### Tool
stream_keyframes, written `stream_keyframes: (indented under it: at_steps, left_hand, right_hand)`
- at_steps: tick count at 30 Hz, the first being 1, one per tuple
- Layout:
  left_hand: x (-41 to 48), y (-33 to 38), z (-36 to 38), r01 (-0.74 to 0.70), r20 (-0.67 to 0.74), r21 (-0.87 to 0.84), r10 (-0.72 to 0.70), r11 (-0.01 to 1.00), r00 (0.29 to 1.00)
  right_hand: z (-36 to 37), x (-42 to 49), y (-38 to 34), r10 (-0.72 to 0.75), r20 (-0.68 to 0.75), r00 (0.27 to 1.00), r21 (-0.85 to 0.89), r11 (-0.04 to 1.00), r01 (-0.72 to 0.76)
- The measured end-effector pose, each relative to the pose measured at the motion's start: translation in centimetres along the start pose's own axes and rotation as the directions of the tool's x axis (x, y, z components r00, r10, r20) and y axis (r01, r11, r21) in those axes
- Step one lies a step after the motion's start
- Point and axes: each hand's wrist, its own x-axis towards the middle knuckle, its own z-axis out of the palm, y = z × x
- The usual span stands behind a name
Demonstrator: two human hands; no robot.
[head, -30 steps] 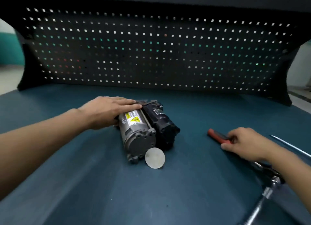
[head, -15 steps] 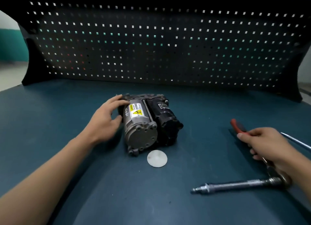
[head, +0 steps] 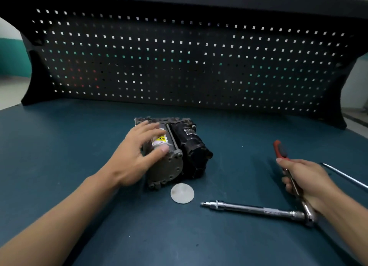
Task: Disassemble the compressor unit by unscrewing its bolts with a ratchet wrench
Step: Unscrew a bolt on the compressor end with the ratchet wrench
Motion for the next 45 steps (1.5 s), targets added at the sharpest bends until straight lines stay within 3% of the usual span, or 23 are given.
stream_keyframes:
  at_steps: [7,13,15,19,23,29,32,33,35,36,38,41,43,45]
  left_hand:
    - [-0.9,4.1,0.7,-0.265,0.217,0.194,0.222,0.945,0.950]
    - [-1.5,7.4,-0.2,-0.303,0.244,0.261,0.241,0.917,0.939]
    - [-1.9,8.5,0.1,-0.356,0.289,0.359,0.260,0.863,0.921]
    - [-3.2,9.3,2.1,-0.406,0.452,0.616,0.119,0.675,0.884]
    - [-3.8,9.3,3.8,-0.432,0.520,0.708,0.002,0.558,0.854]
    - [-3.3,9.0,3.6,-0.437,0.508,0.740,0.003,0.511,0.862]
    - [-2.9,8.9,2.3,-0.441,0.515,0.664,0.057,0.604,0.855]
    - [-2.7,8.5,1.3,-0.423,0.510,0.570,0.100,0.704,0.854]
    - [-2.5,7.4,-2.1,-0.257,0.455,0.294,0.101,0.921,0.885]
    - [-2.4,6.3,-4.2,-0.162,0.386,0.217,0.068,0.963,0.920]
    - [-2.0,3.3,-7.9,-0.018,0.218,0.299,-0.050,0.954,0.975]
    - [-1.3,-1.9,-9.0,0.213,0.074,0.586,-0.314,0.782,0.947]
    - [-1.4,-4.6,-7.5,0.297,0.060,0.609,-0.416,0.735,0.907]
    - [-1.6,-6.4,-6.5,0.342,0.040,0.563,-0.438,0.753,0.898]
  right_hand:
    - [0.1,0.1,0.1,-0.034,0.014,0.999,-0.026,0.999,0.034]
    - [0.1,-0.1,0.1,-0.056,0.018,0.998,-0.062,0.996,0.057]
    - [0.1,-0.1,0.1,-0.059,0.017,0.998,-0.071,0.996,0.060]
    - [0.2,-0.1,0.2,-0.066,0.020,0.998,-0.079,0.995,0.068]
    - [0.2,0.1,0.3,-0.075,0.035,0.997,-0.091,0.993,0.078]
    - [0.5,-0.2,0.3,-0.090,0.044,0.995,-0.079,0.992,0.093]
    - [0.4,-0.2,0.5,-0.097,0.035,0.995,-0.089,0.991,0.099]
    - [0.3,-0.1,0.7,-0.105,0.032,0.994,-0.088,0.990,0.107]
    - [0.2,0.2,0.9,-0.120,0.029,0.992,-0.076,0.990,0.122]
    - [0.2,0.3,0.9,-0.122,0.028,0.992,-0.077,0.989,0.123]
    - [0.4,0.4,0.9,-0.115,0.032,0.993,-0.092,0.989,0.117]
    - [0.8,0.4,0.9,-0.108,0.041,0.993,-0.095,0.989,0.111]
    - [1.0,0.4,0.8,-0.113,0.045,0.993,-0.093,0.989,0.116]
    - [0.9,0.4,0.9,-0.115,0.035,0.993,-0.086,0.989,0.118]
